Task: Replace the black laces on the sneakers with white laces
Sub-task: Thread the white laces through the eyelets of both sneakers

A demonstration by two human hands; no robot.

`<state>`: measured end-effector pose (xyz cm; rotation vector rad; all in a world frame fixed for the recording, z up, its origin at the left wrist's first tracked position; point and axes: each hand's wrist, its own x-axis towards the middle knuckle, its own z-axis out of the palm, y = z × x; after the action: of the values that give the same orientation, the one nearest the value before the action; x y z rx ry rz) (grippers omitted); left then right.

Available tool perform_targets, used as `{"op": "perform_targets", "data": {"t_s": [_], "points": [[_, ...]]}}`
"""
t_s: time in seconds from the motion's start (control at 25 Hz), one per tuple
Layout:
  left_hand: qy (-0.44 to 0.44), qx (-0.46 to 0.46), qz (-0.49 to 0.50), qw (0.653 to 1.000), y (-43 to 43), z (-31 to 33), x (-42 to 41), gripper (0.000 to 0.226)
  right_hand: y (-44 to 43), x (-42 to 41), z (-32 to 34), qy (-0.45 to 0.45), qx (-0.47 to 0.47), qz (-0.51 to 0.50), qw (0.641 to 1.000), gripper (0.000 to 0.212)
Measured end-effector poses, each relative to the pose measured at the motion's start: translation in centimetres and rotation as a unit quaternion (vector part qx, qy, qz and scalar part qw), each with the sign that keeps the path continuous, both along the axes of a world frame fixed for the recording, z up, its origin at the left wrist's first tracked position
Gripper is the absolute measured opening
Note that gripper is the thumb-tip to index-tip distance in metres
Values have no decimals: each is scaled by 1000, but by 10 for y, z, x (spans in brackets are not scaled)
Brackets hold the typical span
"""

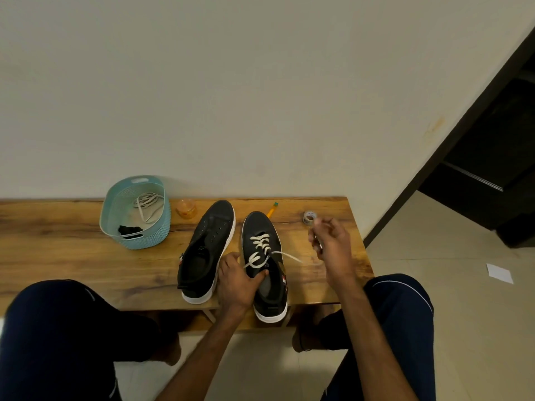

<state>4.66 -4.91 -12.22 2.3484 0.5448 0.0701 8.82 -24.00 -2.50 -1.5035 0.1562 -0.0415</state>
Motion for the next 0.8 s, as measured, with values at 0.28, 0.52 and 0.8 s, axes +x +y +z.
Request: {"op": "perform_targets", "data": {"t_s": [0.28,0.52,0.8], "points": [[24,0,-1,1000,-1,9,-3,74,46,-2,-60,49,-461,172,869,13],[45,-33,-8,998,-5,9,-4,65,0,-3,-21,10,-377,-70,923,7],[79,-5,-68,995,7,25,-9,45,16,-2,-48,117,-462,98,874,20]]}}
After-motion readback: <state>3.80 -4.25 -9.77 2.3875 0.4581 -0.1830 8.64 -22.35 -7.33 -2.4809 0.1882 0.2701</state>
